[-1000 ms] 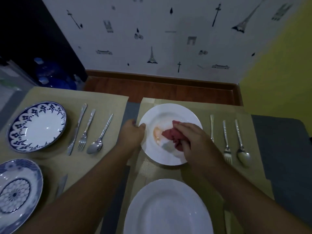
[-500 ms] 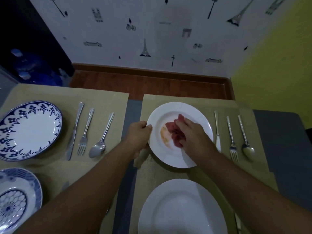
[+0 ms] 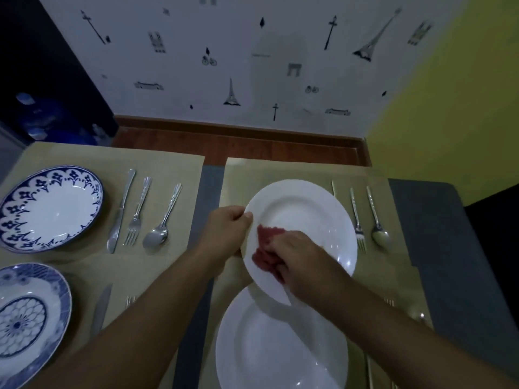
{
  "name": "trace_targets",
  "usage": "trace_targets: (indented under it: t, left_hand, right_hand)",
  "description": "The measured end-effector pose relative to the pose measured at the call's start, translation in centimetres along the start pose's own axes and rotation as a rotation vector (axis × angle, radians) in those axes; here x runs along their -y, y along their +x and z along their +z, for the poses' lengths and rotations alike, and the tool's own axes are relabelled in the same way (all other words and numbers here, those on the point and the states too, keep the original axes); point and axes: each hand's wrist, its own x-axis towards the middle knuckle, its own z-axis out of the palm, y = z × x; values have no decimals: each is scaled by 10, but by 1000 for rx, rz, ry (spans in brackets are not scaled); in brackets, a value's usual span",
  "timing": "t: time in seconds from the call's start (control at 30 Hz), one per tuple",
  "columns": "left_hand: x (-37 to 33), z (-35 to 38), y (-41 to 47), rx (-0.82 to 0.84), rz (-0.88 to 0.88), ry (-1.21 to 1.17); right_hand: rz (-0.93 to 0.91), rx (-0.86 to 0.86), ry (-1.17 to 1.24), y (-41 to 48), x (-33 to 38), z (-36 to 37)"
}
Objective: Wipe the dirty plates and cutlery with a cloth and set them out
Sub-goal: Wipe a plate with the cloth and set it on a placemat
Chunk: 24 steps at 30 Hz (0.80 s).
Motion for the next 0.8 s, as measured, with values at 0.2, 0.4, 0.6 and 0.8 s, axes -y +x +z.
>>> trace_targets:
  t: [0.2, 0.4, 0.6, 0.8]
  left_hand:
    - [6, 15, -47, -71, -27, -87]
    - [6, 24, -80, -213, -22, -212]
    - [15, 32, -113, -126, -44, -208]
    - [19, 13, -122, -181, -9, -283]
  right_hand:
    - [40, -174, -76, -4, -16, -16]
    - [65, -124, -5, -62, -9, -16]
    - [-115, -265, 0, -57, 18, -12]
    - [107, -211, 21, -78, 16, -30]
